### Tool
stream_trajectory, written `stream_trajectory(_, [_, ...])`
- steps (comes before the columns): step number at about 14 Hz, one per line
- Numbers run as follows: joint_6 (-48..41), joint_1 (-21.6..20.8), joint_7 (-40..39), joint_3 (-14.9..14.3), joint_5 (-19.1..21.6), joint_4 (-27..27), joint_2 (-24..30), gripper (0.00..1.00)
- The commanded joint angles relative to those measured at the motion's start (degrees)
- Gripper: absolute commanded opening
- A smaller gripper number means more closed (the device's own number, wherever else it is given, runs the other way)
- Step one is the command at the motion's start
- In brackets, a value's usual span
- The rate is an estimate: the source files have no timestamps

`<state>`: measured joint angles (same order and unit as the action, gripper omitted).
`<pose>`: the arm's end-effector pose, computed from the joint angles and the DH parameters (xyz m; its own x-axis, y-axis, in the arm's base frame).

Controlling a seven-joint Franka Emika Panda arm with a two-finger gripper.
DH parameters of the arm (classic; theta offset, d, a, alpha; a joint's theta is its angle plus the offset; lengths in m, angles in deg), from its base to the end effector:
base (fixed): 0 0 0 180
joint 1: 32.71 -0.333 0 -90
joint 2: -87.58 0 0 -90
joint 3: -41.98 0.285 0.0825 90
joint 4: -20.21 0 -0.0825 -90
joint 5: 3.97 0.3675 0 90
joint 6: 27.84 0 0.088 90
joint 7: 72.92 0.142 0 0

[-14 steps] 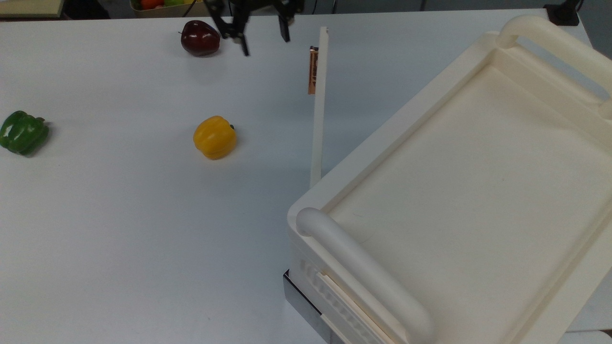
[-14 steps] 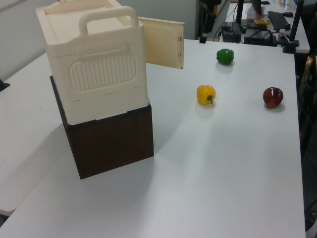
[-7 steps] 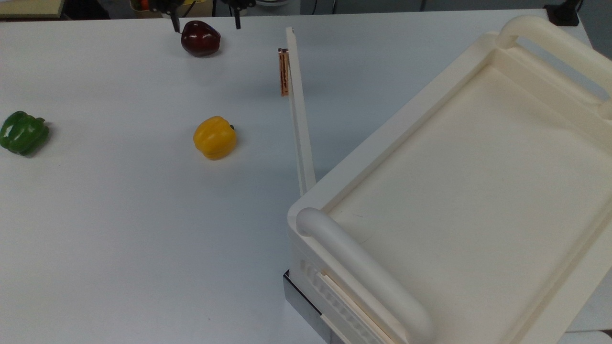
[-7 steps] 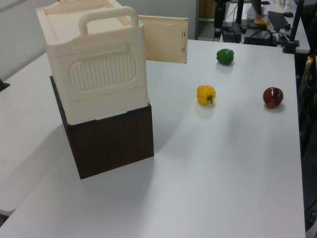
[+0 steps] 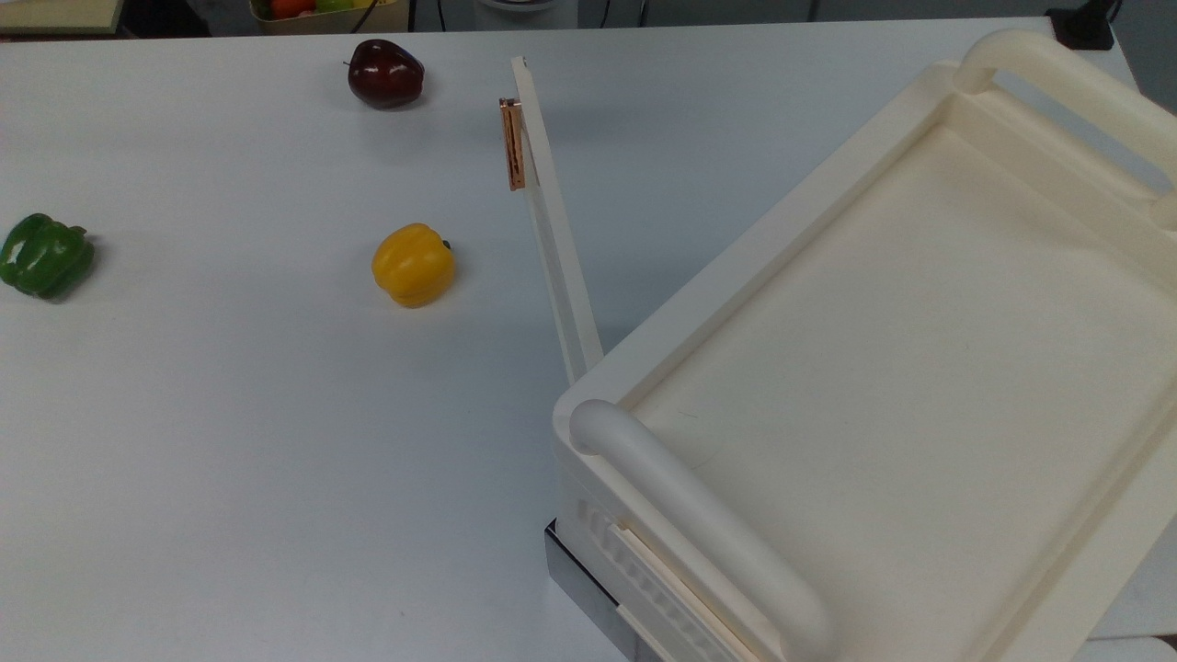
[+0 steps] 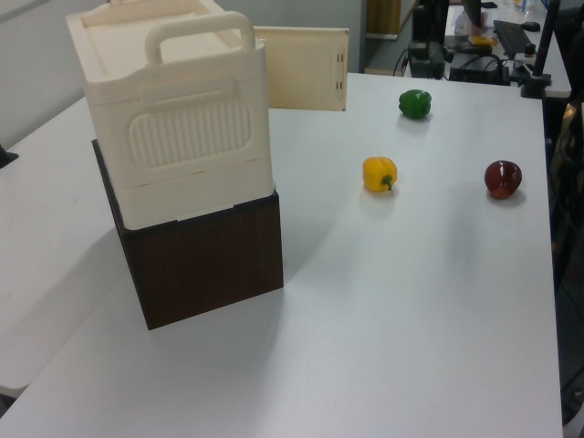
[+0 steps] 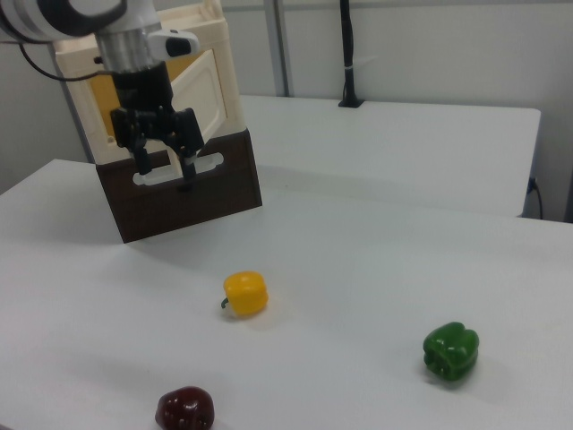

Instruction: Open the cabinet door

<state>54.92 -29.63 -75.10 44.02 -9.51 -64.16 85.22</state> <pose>0.5339 -0.0247 0.5706 0.9974 0.0077 -0.0722 0.0143 -0.9956 0.0922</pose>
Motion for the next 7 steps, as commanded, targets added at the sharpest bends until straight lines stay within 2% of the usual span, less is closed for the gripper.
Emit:
stream_trajectory(1, [-2.25,2.54,0.68,0.16,-0.17,-2.46,2.8,1.0])
stream_trajectory(3, [-1.64,3.94,-0.63,-0.46,0.53,-2.12,2.71,1.0])
stream_trajectory(5, [-1.73,5.96,-5.44,-0.81,2.9,-1.59,2.8,1.0])
stream_trajectory(7, [-1.73,6.23,-7.31,-1.34,3.17,-1.59,2.8,1.0])
